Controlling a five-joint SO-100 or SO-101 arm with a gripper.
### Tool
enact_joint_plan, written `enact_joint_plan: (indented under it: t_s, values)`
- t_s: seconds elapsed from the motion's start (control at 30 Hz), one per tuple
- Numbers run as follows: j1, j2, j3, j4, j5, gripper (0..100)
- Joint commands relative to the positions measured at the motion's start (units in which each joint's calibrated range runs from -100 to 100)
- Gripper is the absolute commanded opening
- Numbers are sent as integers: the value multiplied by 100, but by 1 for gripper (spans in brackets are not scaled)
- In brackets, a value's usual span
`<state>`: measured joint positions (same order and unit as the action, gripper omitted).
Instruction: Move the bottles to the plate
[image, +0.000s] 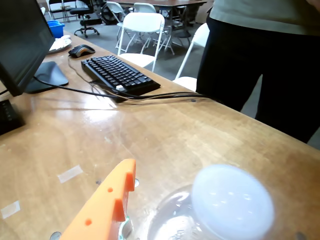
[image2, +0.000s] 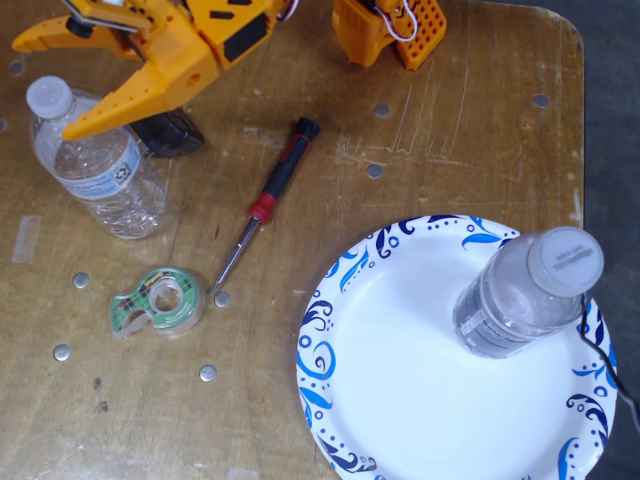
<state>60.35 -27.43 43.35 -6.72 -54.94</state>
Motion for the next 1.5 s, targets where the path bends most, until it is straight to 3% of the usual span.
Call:
enact_joint_plan:
  t_s: [0.0,0.8,1.07,1.47]
  values:
    - [62,87,-443,-94,16,40]
    - [62,905,-587,-842,-31,40]
    - [95,914,-542,-842,-31,24]
    - [494,922,-524,-825,-25,14]
